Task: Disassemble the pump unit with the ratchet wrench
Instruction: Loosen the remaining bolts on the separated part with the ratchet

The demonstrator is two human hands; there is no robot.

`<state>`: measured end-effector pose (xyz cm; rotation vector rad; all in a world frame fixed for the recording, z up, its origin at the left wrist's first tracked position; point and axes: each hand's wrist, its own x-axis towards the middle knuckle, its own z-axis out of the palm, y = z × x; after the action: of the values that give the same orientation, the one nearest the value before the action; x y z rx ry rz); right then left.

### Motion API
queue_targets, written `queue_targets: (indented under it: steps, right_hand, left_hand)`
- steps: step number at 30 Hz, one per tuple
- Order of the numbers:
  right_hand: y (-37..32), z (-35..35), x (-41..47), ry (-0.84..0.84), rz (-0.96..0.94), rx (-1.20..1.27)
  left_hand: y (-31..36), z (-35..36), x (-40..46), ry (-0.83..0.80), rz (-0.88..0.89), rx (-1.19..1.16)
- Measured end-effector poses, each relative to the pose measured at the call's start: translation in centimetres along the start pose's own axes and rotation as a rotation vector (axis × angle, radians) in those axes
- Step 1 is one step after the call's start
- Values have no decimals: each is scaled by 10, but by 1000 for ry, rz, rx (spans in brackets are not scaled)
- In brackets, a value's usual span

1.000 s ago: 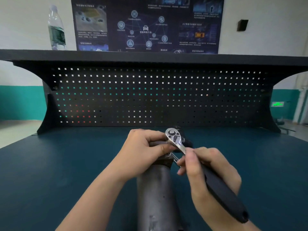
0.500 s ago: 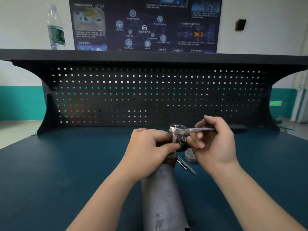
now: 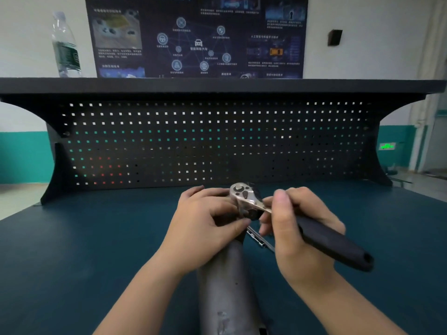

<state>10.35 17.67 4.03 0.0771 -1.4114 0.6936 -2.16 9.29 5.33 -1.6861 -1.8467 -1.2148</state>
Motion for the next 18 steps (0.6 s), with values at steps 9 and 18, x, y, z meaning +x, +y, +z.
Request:
queue_targets:
  steps: [9, 18]
  right_hand:
    - [0, -4, 29, -77, 176, 16]
    - [21, -3, 29, -538, 786, -155]
  left_hand:
    - [-2, 7, 0, 69, -98, -80]
    - [-4, 10, 0, 71, -50, -17]
